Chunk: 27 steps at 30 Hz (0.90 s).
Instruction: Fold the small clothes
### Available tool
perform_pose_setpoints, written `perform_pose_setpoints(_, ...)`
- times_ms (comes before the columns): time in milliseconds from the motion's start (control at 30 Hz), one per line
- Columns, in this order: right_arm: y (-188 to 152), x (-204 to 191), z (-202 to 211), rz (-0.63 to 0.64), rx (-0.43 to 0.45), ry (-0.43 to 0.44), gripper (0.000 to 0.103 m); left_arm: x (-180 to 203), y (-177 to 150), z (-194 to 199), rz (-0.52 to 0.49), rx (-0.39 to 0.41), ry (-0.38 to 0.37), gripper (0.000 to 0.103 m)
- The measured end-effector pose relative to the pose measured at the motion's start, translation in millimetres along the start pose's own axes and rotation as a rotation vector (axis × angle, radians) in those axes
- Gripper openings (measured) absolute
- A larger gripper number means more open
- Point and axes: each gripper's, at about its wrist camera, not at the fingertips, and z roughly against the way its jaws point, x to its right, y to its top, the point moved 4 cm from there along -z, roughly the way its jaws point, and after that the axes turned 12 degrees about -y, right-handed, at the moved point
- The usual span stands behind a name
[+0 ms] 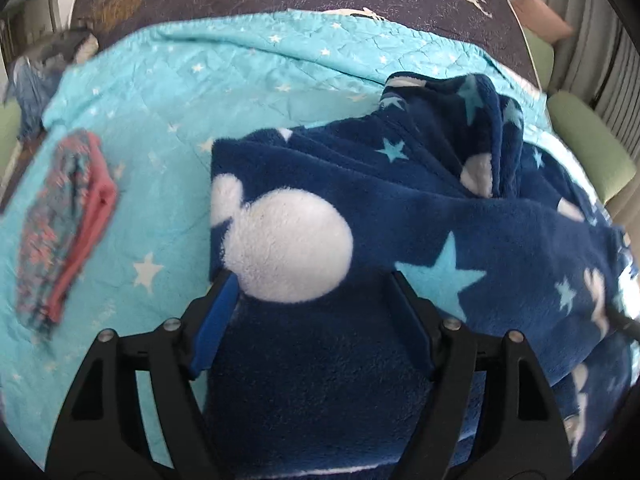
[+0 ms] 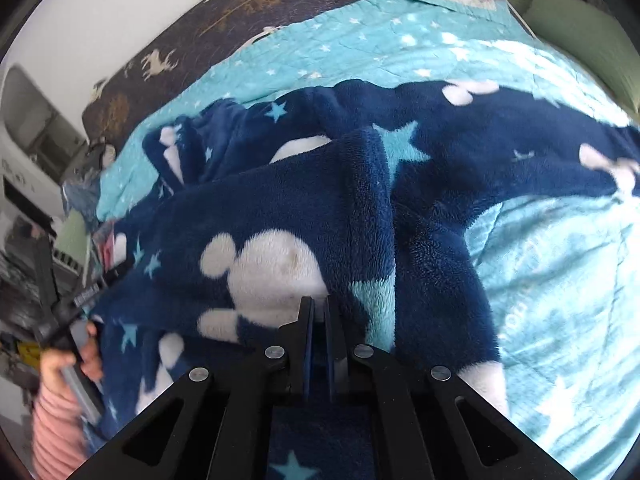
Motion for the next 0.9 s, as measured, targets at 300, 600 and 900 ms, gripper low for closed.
perform_pose_setpoints(300, 24.5, 98.5, 30.9, -0.299, 0.085, -0.041, 0.028, 42.0, 3.9, 42.3, -0.084, 0.095, -0.082, 0.077)
perform_pose_setpoints(600, 18.8, 290.9, 31.0, -0.830, 0.088, -0.006, 0.055, 54.6, -19.8, 12.4, -0.099, -0.006, -0.101, 0.078)
perform_pose_setpoints(900, 10.5, 380.9, 3.0, -1.152, 0.163, 0.044, 0.062, 58.2, -27.2, 6.5, -0.106, -0.002, -0.093, 0.082)
